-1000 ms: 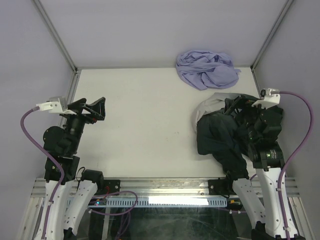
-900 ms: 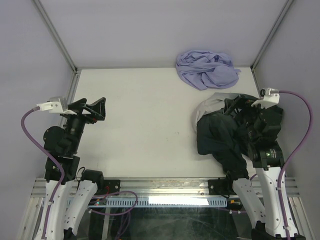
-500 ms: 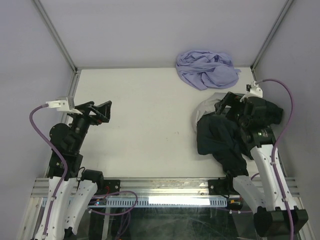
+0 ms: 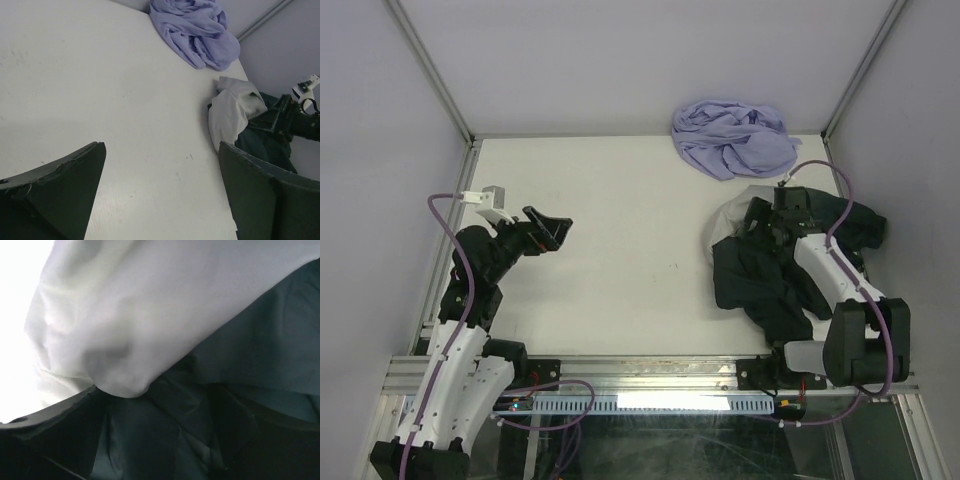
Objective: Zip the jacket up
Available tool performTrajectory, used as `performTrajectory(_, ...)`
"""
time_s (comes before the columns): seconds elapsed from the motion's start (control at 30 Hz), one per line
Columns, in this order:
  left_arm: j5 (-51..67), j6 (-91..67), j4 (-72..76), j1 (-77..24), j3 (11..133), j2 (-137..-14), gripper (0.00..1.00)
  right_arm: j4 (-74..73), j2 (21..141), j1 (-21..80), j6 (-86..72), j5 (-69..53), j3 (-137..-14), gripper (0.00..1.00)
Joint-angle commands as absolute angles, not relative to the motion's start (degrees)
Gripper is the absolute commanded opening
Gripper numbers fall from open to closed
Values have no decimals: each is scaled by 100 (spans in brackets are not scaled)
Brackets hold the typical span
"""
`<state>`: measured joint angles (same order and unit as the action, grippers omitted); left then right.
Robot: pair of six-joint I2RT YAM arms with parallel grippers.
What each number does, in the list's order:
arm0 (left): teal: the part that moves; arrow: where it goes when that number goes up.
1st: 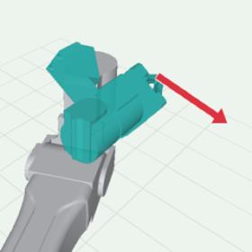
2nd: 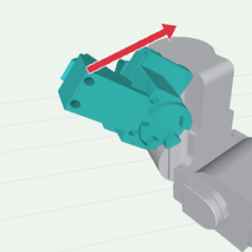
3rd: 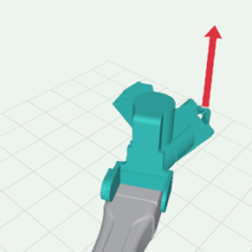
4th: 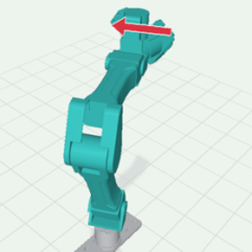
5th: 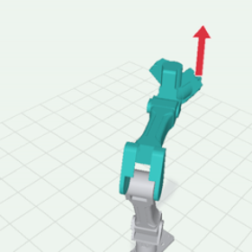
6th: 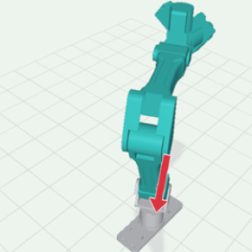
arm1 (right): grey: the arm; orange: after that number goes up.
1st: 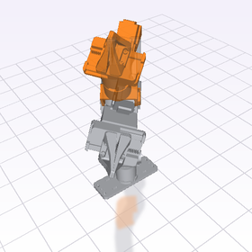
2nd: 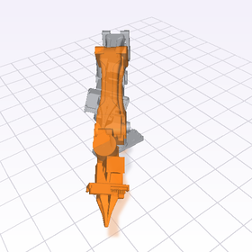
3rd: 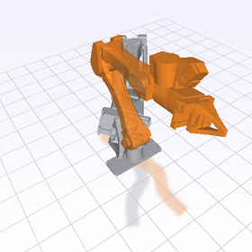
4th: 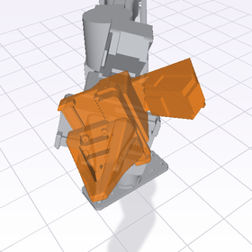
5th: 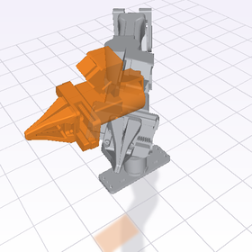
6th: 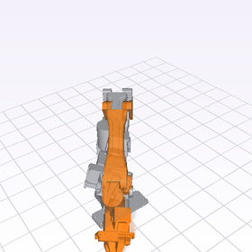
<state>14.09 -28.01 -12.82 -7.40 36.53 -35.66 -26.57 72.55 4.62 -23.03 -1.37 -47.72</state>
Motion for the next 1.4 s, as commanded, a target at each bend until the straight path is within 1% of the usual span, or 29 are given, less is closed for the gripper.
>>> performTrajectory(0.0, 2110, -3256, -723, -692, 3421, -3681, 99, -2344, 7571, 634, -2264, -25, -4529, 75)
performTrajectory(0.07, 2224, -3362, -681, -698, 3320, -3740, 99, -2268, 7545, 821, -2187, -124, -4551, 61)
performTrajectory(0.13, 2303, -3403, -644, -713, 3261, -3776, 99, -2288, 7505, 1060, -2147, -226, -4718, 37)
performTrajectory(0.2, 2341, -3422, -608, -730, 3244, -3803, 99, -2347, 7445, 1317, -2136, -323, -5002, 9)
performTrajectory(0.23, 2365, -3423, -580, -737, 3252, -3824, 99, -2395, 7412, 1481, -2136, -351, -5209, 0)
performTrajectory(0.43, 2571, -3460, -460, -835, 3406, -4050, 99, -2489, 7492, 2668, -1968, -384, -6788, 0)
performTrajectory(0.63, 2657, -3498, -405, -1113, 3621, -4238, 99, -2154, 8238, 3776, -1689, -586, -8607, 0)
performTrajectory(0.8, 2574, -3533, -457, -1213, 3667, -4141, 99, -1701, 8850, 4057, -1627, -776, -9479, 0)
performTrajectory(0.9, 2354, -3461, -684, -1213, 3717, -4048, 99, -1778, 9052, 4045, -1530, -329, -9591, 1)
performTrajectory(0.93, 2269, -3422, -805, -1213, 3748, -4028, 99, -1861, 9099, 4041, -1462, -116, -9554, 7)
performTrajectory(1.0, 2043, -3348, -1090, -1213, 3826, -4009, 99, -2114, 9147, 3996, -1367, 280, -9407, 14)
performTrajectory(1.07, 1832, -3311, -1364, -1215, 3902, -4012, 99, -2247, 9054, 3931, -1346, 439, -9104, 23)
performTrajectory(1.13, 1615, -3315, -1553, -1214, 3936, -4029, 99, -2242, 8834, 3912, -1313, 518, -8706, 37)
performTrajectory(1.23, 1350, -3429, -1735, -1217, 3955, -4130, 99, -2299, 8463, 3919, -1220, 521, -8218, 55)
performTrajectory(1.3, 1328, -3498, -1744, -1217, 3972, -4257, 99, -2441, 8265, 3921, -1176, 400, -7972, 63)
performTrajectory(1.37, 1352, -3553, -1749, -1220, 4021, -4459, 99, -2669, 8096, 3972, -1148, 191, -7705, 69)
